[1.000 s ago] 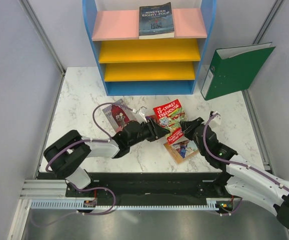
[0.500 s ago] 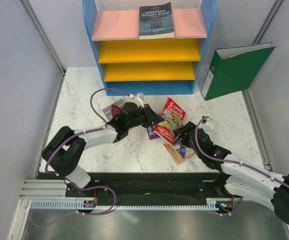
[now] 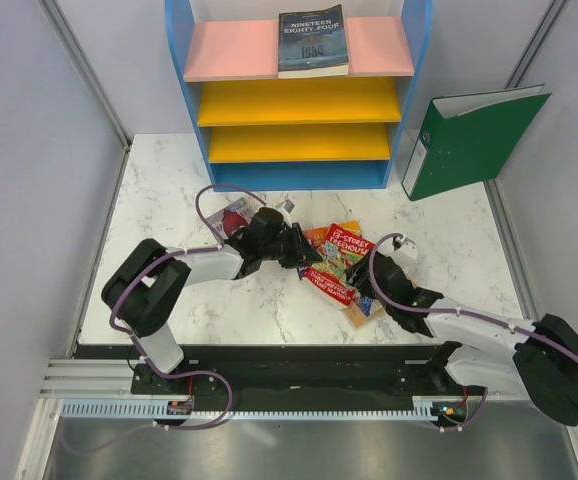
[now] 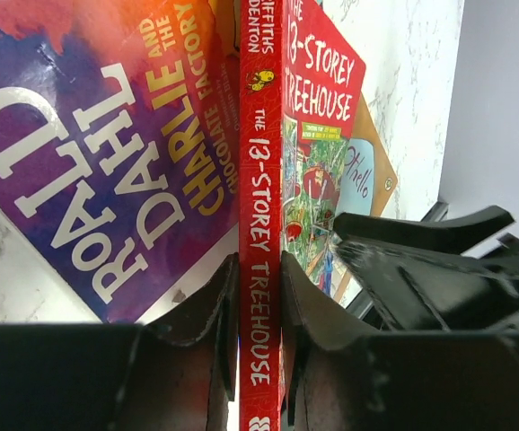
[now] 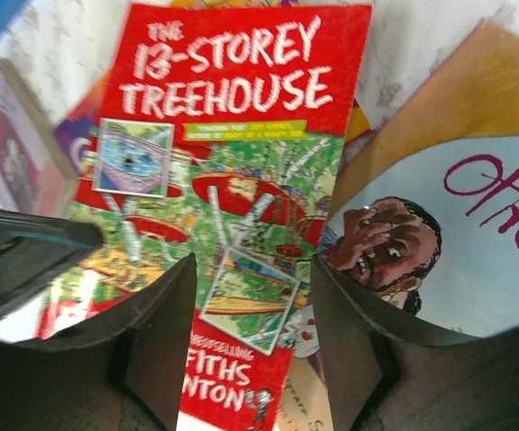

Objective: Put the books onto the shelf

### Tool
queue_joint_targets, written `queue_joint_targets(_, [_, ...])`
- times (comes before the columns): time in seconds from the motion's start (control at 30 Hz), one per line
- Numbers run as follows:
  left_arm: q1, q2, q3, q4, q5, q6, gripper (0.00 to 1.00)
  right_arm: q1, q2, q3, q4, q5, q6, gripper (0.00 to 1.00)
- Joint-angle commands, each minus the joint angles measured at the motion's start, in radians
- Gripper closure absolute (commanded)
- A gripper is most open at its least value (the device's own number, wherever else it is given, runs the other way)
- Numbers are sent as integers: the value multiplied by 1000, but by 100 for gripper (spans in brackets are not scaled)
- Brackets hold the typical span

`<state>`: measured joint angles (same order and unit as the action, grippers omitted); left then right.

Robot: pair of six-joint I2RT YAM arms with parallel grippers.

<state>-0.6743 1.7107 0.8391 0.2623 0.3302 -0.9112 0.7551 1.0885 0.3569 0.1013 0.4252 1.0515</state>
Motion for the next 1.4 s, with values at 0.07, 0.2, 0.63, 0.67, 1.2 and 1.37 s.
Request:
queue_joint_targets(0.07, [1, -5, 66, -87, 38, 70, 79, -2, 129, 50, 61, -31, -4, 44])
queue_joint_targets(0.2, [8, -6, 87, -136, 29, 92, 77, -2, 114, 44, 43, -19, 15, 46])
queue_joint_targets(0.63, [10, 61, 166, -293, 145, 146, 50, 0, 206, 48, 132, -81, 12, 84])
queue_joint_targets(0.67, [10, 56, 170, -314, 144, 165, 47, -2, 220, 50, 139, -86, 12, 88])
queue_joint_targets(1.2, [12, -37, 126, -546, 155, 201, 40, -2, 162, -1, 158, -45, 56, 100])
queue_joint_targets(1.37, [10, -62, 91, -543, 148, 180, 44, -2, 156, -6, 156, -40, 61, 100])
